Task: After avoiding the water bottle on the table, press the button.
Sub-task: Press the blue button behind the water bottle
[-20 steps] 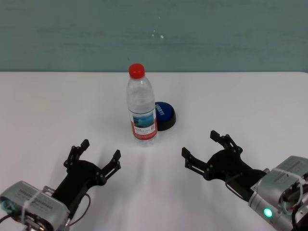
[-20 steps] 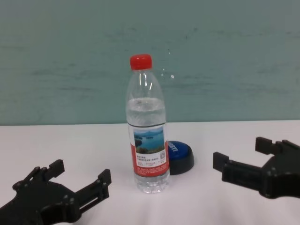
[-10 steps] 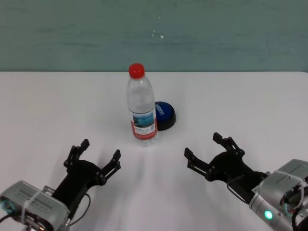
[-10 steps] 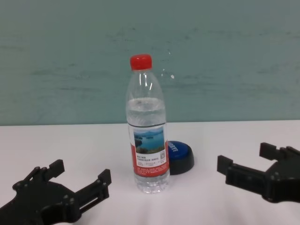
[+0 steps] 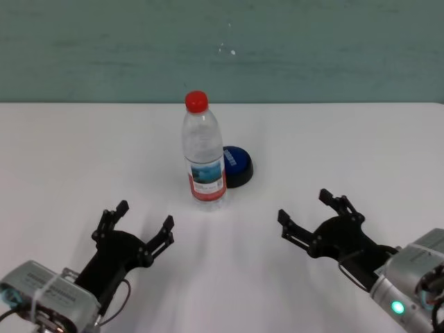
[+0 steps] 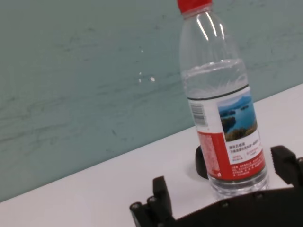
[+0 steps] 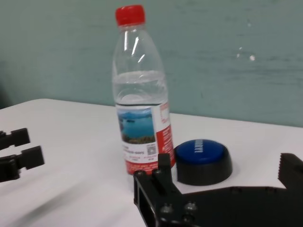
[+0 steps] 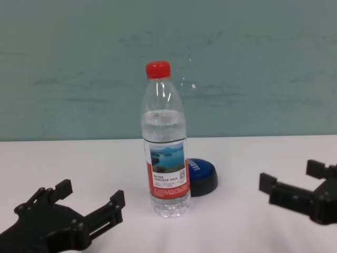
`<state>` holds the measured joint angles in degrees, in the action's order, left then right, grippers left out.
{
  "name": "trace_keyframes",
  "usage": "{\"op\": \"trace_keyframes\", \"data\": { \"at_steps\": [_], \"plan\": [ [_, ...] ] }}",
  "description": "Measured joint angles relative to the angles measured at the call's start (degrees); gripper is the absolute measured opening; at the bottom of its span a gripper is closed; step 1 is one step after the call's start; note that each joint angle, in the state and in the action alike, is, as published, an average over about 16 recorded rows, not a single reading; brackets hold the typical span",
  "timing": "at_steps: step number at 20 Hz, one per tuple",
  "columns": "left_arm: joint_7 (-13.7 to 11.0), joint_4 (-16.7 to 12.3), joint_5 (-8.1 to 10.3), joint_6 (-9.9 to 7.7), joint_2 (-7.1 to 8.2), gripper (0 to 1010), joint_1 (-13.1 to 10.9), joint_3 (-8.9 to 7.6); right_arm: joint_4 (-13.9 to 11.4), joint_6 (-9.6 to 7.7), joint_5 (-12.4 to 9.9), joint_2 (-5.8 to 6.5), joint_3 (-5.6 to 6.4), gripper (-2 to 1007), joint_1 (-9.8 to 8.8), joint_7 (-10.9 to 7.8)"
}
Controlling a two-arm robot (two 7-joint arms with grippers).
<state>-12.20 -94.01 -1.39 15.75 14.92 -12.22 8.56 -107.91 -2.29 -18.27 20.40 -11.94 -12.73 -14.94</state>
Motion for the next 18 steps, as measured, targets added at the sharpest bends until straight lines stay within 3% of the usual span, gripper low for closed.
{"op": "trace_keyframes", "data": {
  "at_steps": [10, 18],
  "plan": [
    [0.0, 0.0, 0.0, 0.0, 0.0, 1000, 0.0, 0.0, -0.6, 0.02, -0.6, 0.9, 2.44, 1004, -0.74, 0.28],
    [0.0, 0.0, 0.0, 0.0, 0.0, 1000, 0.0, 0.0, -0.6, -0.19, -0.7, 1.32, 3.33, 1004, -1.35, 0.36]
  ]
}}
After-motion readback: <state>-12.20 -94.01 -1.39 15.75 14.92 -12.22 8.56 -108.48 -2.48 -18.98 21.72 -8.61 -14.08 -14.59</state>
